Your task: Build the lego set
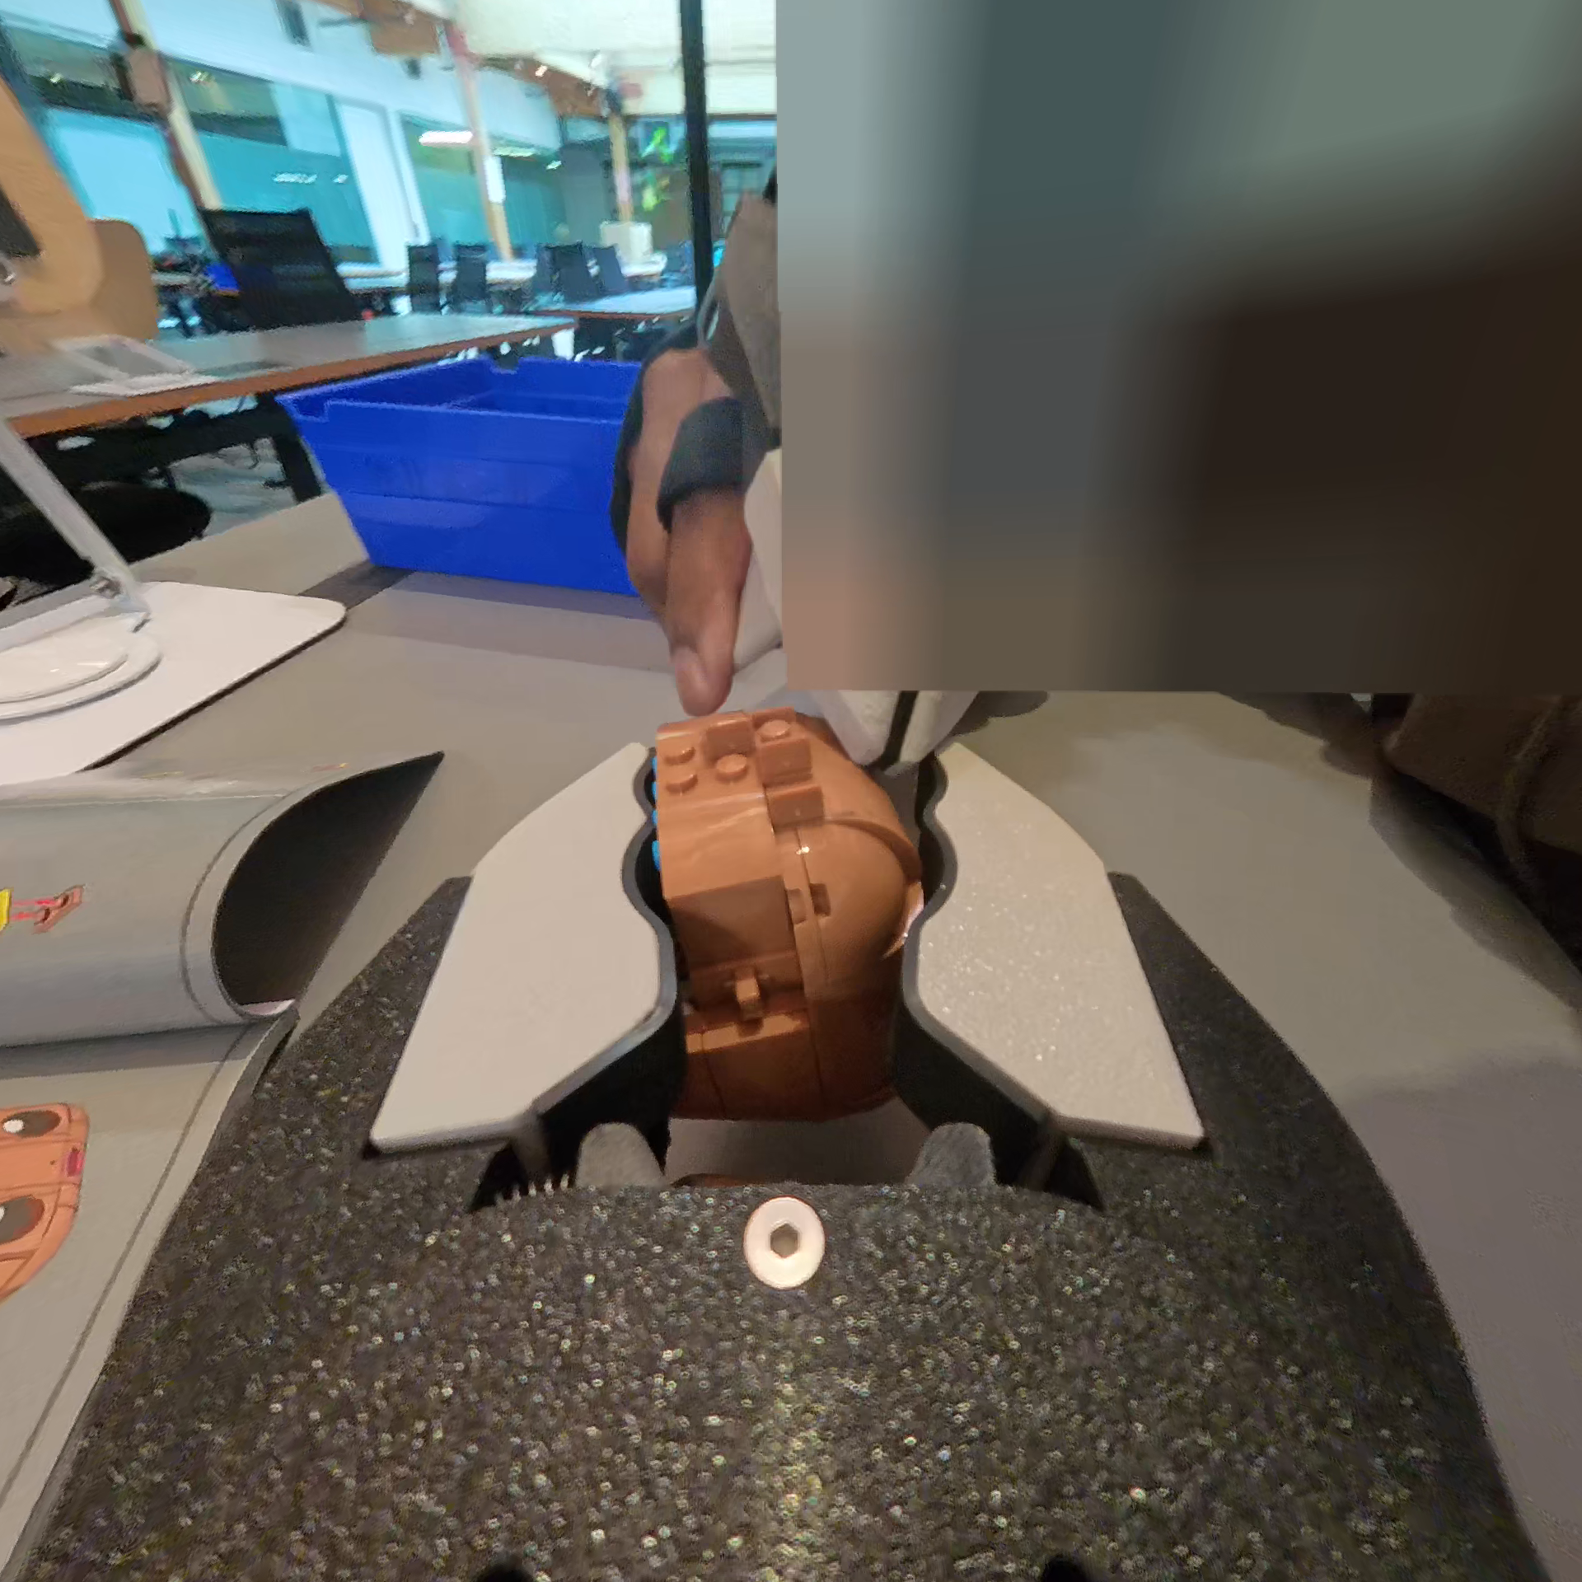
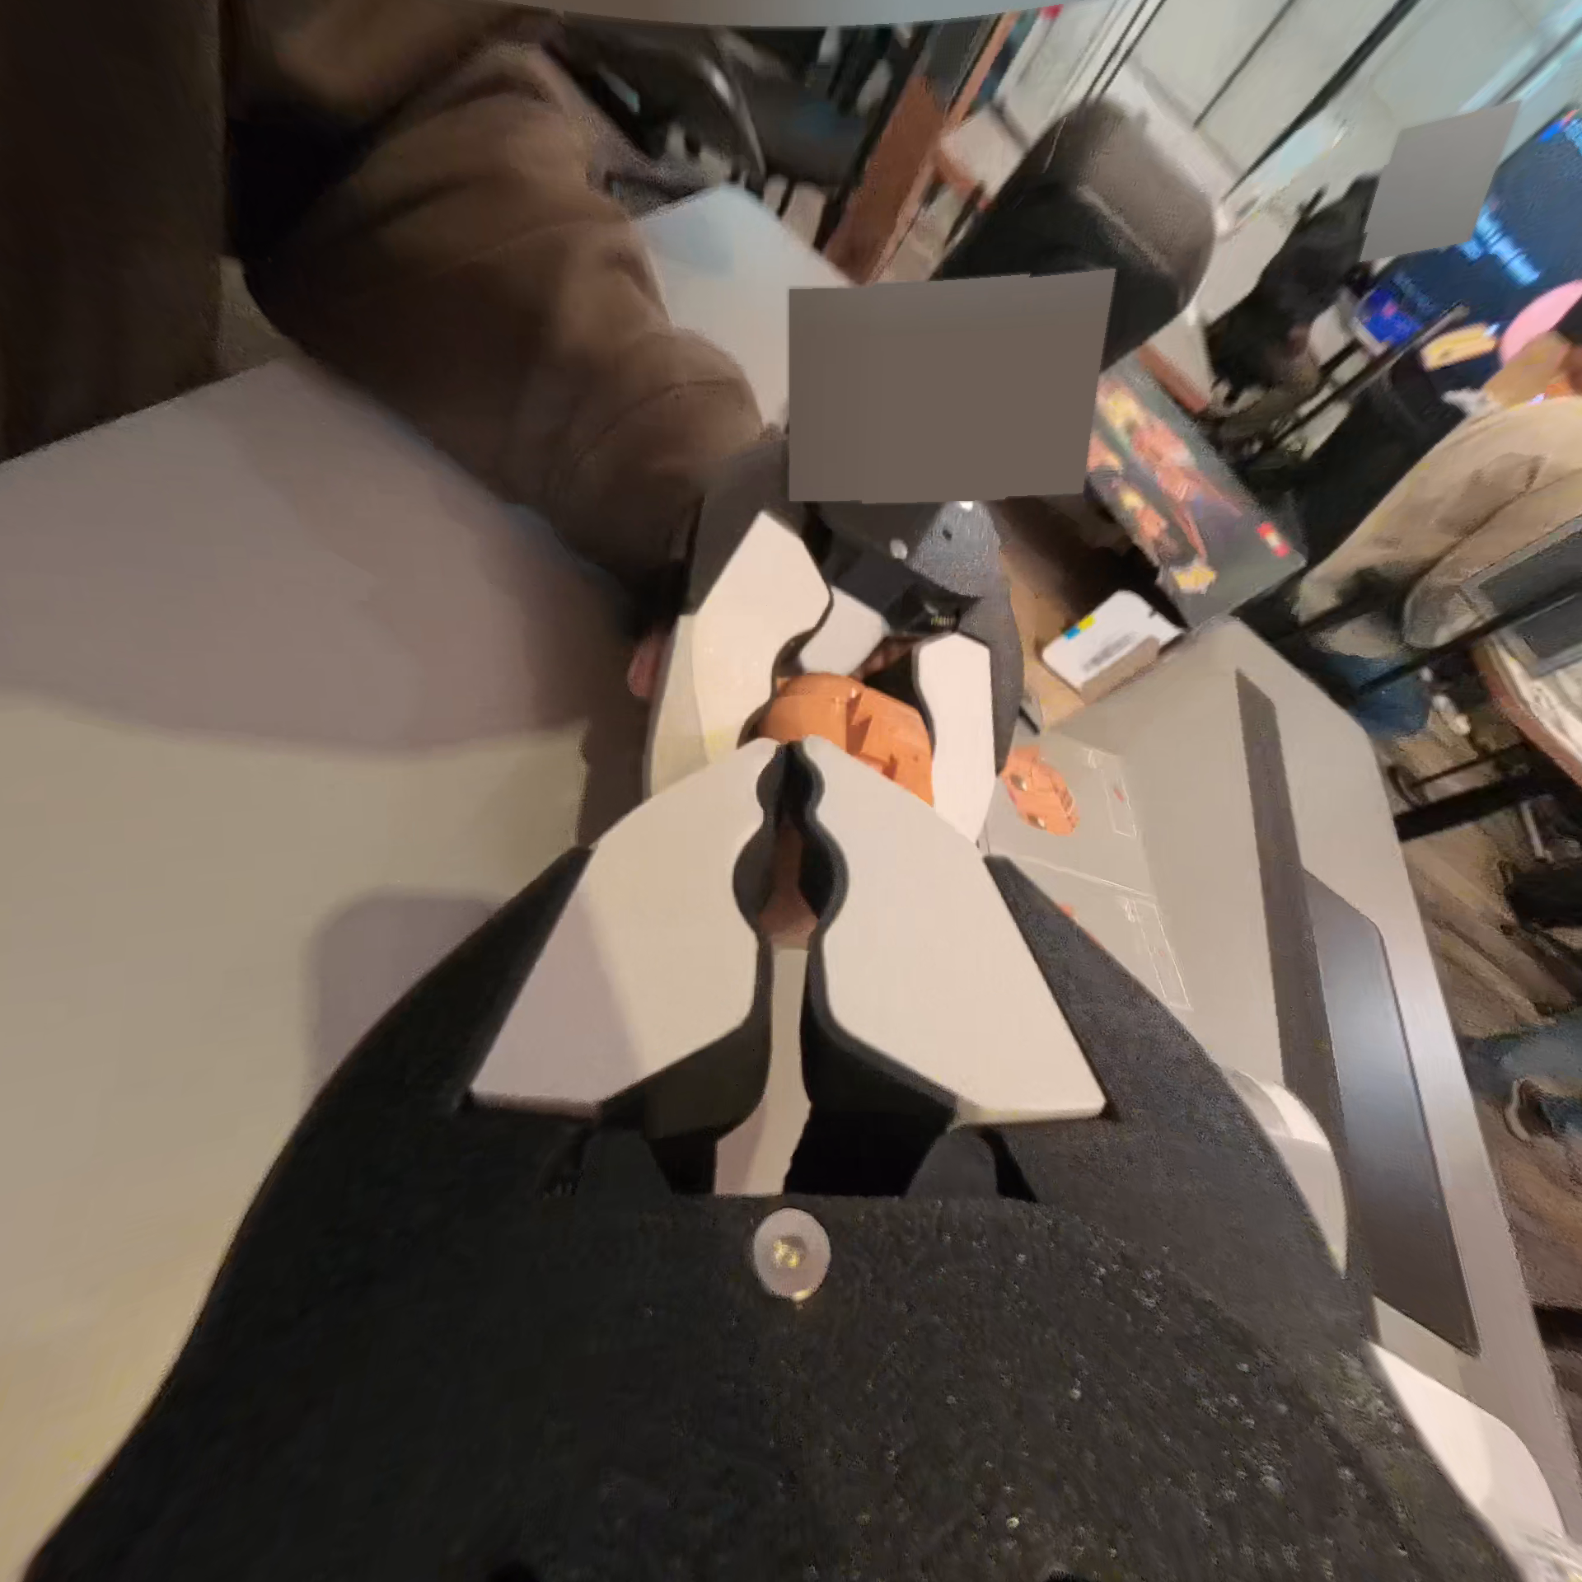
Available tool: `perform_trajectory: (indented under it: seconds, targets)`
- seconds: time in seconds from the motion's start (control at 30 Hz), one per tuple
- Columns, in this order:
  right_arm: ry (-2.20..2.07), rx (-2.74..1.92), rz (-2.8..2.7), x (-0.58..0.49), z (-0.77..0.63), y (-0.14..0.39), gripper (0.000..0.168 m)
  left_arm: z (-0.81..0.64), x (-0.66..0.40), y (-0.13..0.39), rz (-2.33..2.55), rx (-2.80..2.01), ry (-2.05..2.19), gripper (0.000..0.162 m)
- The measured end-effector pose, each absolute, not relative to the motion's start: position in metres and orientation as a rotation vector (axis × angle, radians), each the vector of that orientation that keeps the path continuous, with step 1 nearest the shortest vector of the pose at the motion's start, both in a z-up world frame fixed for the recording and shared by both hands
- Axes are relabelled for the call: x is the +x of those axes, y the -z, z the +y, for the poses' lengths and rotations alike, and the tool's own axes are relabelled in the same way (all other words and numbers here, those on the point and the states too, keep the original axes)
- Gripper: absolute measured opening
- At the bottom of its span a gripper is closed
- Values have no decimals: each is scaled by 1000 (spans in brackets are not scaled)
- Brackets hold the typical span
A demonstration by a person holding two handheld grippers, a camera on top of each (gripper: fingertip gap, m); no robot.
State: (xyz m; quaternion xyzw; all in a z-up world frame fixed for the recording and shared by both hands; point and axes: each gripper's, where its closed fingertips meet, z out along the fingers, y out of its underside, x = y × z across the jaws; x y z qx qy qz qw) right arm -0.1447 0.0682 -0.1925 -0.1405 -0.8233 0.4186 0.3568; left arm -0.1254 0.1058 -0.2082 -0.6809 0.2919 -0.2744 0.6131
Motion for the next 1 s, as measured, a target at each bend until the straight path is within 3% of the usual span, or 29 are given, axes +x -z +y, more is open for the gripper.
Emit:
perform_trajectory:
  seconds: [0.13, 0.4, 0.73, 1.0]
  targets:
    - [-974, -349, -2088, -150, 72, 187, 0, 108, -130, 204, 623, -1562, 654, 57]
    - [-1331, -462, -1879, -147, 90, 146, 8, 107, -126, 203, 640, -1547, 660, 57]
    - [-1353, -842, -1840, -175, 105, 166, 6, 110, -129, 207, 649, -1567, 586, 57]
    - [-1297, -858, -1956, -173, 95, 180, 1, 111, -128, 210, 662, -1582, 570, 57]
